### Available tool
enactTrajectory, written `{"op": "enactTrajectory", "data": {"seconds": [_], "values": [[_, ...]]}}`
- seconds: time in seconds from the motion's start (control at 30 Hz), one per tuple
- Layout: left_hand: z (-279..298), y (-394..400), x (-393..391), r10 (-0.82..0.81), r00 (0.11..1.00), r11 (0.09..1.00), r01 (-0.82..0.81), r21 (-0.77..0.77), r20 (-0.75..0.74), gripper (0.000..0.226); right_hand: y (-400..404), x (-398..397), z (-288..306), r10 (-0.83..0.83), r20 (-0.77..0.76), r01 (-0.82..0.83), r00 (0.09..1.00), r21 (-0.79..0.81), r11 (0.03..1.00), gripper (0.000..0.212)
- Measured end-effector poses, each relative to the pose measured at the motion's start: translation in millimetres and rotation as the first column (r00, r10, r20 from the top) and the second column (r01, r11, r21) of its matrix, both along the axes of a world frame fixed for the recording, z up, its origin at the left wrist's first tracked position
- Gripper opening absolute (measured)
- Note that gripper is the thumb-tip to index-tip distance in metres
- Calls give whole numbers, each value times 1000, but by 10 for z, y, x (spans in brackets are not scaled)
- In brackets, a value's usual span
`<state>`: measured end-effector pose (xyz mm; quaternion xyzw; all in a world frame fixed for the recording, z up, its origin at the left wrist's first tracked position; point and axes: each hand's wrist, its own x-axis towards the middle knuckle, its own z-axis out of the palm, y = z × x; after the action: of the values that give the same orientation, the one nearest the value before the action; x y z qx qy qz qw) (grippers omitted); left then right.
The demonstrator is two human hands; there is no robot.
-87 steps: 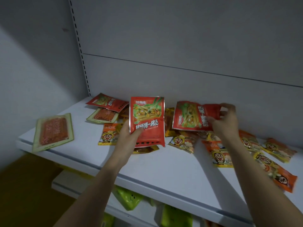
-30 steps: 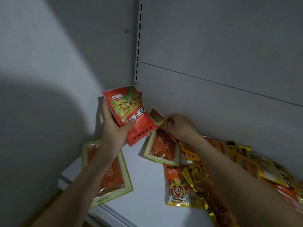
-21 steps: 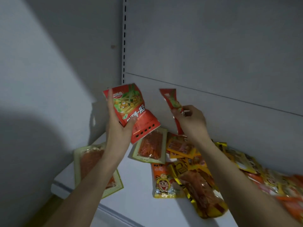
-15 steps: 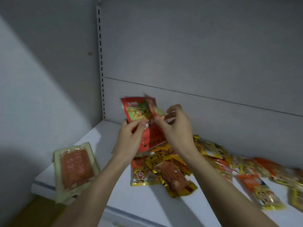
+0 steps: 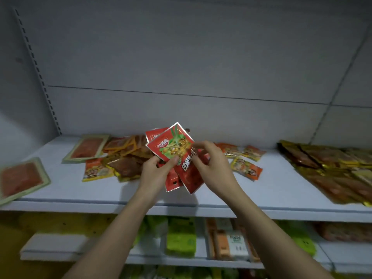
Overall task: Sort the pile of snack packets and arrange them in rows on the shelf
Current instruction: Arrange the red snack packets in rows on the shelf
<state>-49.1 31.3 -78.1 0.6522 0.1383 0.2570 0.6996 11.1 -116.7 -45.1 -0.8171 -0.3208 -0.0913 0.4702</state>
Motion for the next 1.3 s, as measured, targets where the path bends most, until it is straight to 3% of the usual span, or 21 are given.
{"op": "enactTrajectory", "data": {"seconds": [0.07,0.17,0.33,0.47,0.77,0.93,1.2,1.3], "values": [[-6,-312,16,-75,997,996,75,41,-4,11,-405,13,-8,-95,-35,94,995,-16,995,41],[22,-766,109,-169,986,982,169,82,-6,9,-965,3,15,-61,-310,81,949,53,995,52],[91,-1498,416,-290,957,951,290,108,-16,11,-1693,145,-1,-151,-404,242,902,185,953,52],[129,-1967,718,-337,940,927,340,156,-43,19,-2109,376,-13,-198,-421,337,885,286,897,44],[114,-2737,1905,-317,947,927,321,196,-52,15,-2858,1317,-98,-285,-412,430,865,318,845,45],[94,-3178,2596,-341,939,920,344,188,-50,31,-3387,1860,-55,-277,-419,422,865,307,853,36],[70,-3879,3228,-413,910,904,412,111,-16,16,-4068,2448,-76,-308,-428,468,850,343,815,40],[109,-4295,3374,-419,908,904,418,91,-2,23,-4459,2641,-22,-302,-450,478,841,355,803,38]]}}
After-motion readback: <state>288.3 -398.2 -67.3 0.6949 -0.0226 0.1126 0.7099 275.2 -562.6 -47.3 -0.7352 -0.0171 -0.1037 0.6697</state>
